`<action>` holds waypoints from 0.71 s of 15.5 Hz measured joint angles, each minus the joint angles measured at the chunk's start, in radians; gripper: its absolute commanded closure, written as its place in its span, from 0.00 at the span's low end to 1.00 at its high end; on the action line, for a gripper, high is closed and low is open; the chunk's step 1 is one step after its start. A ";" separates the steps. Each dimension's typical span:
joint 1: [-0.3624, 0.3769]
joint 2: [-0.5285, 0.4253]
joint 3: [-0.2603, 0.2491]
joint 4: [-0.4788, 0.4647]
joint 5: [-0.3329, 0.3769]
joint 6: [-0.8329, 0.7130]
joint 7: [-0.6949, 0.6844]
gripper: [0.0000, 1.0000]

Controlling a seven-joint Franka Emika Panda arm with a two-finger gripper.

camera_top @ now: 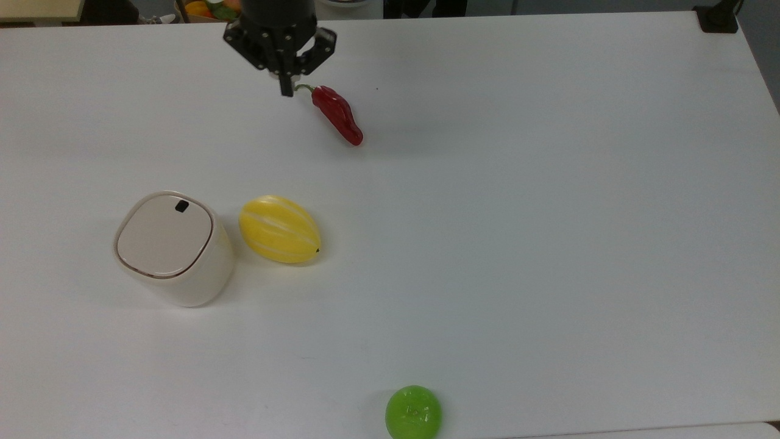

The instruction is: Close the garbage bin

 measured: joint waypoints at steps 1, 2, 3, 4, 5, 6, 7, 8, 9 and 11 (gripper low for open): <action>0.009 -0.009 0.000 -0.003 0.000 -0.019 -0.008 0.95; 0.016 -0.019 0.000 -0.008 0.000 -0.035 -0.017 0.87; 0.020 -0.030 0.000 -0.012 0.000 -0.055 -0.029 0.64; 0.024 -0.044 0.000 -0.018 0.000 -0.088 -0.062 0.51; 0.026 -0.054 0.000 -0.024 0.000 -0.110 -0.079 0.21; 0.028 -0.060 0.000 -0.029 0.000 -0.121 -0.088 0.01; 0.029 -0.063 0.000 -0.033 0.000 -0.122 -0.093 0.00; 0.029 -0.063 0.000 -0.035 0.000 -0.122 -0.095 0.00; 0.029 -0.063 0.000 -0.037 -0.001 -0.122 -0.096 0.00; 0.029 -0.063 -0.001 -0.039 -0.002 -0.122 -0.097 0.00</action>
